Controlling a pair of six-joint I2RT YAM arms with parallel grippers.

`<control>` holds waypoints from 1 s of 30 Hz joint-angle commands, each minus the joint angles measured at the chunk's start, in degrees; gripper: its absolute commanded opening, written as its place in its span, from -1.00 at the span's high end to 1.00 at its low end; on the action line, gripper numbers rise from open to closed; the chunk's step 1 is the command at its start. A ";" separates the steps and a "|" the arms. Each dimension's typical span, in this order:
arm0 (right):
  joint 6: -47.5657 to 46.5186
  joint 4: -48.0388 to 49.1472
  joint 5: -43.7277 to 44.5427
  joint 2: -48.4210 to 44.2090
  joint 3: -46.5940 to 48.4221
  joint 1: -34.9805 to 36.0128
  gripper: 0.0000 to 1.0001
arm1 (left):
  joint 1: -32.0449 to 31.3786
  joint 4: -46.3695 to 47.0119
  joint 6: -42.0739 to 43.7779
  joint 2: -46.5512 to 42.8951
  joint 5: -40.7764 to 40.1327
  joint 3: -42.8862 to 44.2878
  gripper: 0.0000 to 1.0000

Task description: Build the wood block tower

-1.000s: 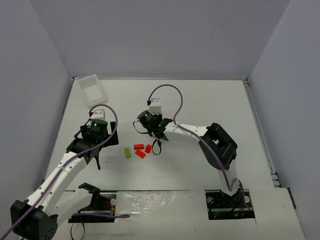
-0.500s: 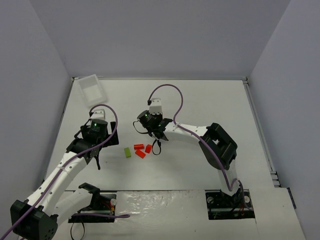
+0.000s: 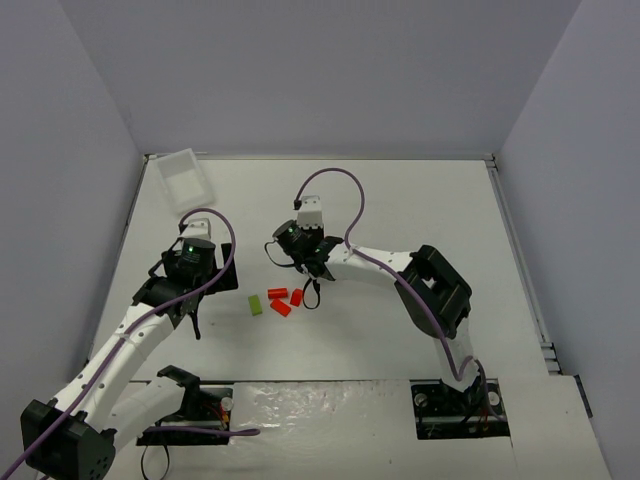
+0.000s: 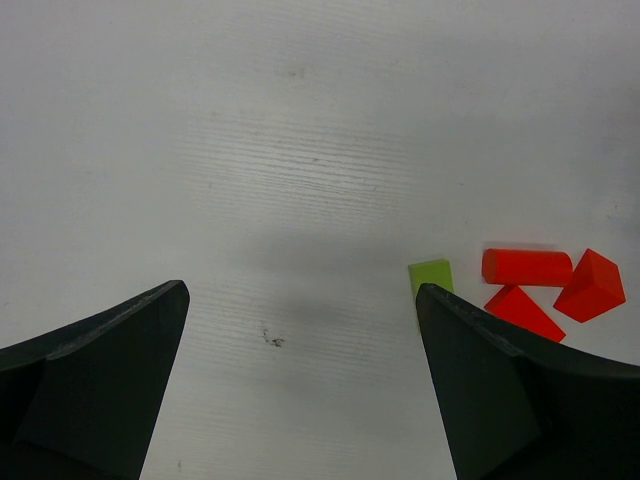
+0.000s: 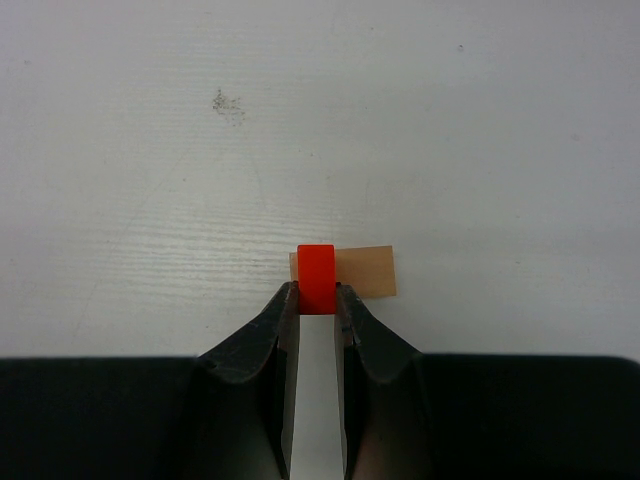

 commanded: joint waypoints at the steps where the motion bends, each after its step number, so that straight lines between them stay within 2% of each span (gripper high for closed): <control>1: 1.08 1.80 3.32 -0.21 1.84 0.20 0.86 | 0.54 2.90 0.38 -0.52 -0.11 1.50 -0.94; 12: 1.80 1.86 3.28 -1.12 1.22 0.20 0.20 | 0.54 3.01 0.38 -0.50 0.15 1.50 -0.94; 26: 0.94 1.80 3.01 -4.09 0.87 0.20 0.14 | 0.54 3.16 0.20 -0.47 1.16 1.32 -0.94; 29: -0.61 1.71 2.35 -6.68 0.31 0.21 0.04 | 0.54 3.04 -1.70 -0.32 4.16 0.75 -0.94; 30: -1.07 1.72 2.00 -8.58 0.03 0.29 -0.05 | 0.54 2.87 -2.90 -0.36 5.16 0.50 -0.94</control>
